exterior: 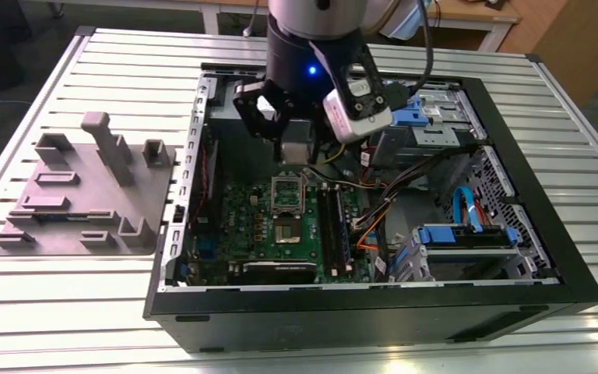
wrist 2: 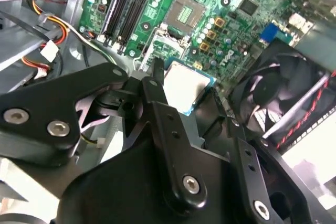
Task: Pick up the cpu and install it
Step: 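Place the cpu into insertion slot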
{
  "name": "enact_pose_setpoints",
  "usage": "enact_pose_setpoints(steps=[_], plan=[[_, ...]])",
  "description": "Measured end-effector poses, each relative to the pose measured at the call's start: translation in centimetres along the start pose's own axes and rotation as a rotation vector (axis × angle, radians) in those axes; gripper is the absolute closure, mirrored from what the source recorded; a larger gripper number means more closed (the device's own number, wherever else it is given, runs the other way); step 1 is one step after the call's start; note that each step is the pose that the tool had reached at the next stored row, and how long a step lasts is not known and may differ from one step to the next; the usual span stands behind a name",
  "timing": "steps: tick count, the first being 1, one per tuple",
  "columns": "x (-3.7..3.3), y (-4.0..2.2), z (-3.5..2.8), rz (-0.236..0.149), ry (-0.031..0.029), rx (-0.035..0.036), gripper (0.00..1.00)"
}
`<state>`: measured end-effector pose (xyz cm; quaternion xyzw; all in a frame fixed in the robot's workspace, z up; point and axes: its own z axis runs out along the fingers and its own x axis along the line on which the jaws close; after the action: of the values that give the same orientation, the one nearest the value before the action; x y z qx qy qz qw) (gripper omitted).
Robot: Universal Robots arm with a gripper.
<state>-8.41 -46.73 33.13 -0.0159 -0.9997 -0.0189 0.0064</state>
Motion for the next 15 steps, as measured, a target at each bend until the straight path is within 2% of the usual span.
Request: enact_pose_setpoints(steps=[4, 15], plan=[[-0.15, -0.02, 0.71, -0.042, 0.0017, 0.0009, 0.53], [-0.19, -0.24, 2.71, -0.046, 0.0018, 0.0009, 0.53]])
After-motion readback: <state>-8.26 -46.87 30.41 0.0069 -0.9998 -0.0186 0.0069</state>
